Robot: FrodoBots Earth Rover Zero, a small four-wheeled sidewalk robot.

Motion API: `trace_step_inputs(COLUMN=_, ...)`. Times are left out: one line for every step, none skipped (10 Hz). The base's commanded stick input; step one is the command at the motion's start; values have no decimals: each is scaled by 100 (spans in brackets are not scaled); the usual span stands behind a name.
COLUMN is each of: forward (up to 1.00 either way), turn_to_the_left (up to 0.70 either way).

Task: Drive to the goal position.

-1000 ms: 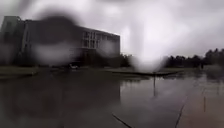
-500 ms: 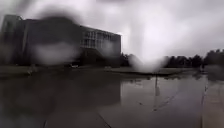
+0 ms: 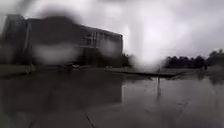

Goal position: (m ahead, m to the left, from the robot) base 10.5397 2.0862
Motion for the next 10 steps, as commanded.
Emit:
trace_step_inputs(forward=70, turn_to_the_left=0)
trace_step_inputs(forward=70, turn_to_the_left=0)
trace_step_inputs(forward=70, turn_to_the_left=0)
trace_step_inputs(forward=70, turn_to_the_left=0)
trace_step_inputs(forward=70, turn_to_the_left=0)
trace_step_inputs(forward=70, turn_to_the_left=0)
trace_step_inputs(forward=70, turn_to_the_left=0)
trace_step_inputs(forward=70, turn_to_the_left=0)
trace_step_inputs(forward=70, turn_to_the_left=0)
trace_step_inputs(forward=70, turn_to_the_left=0)
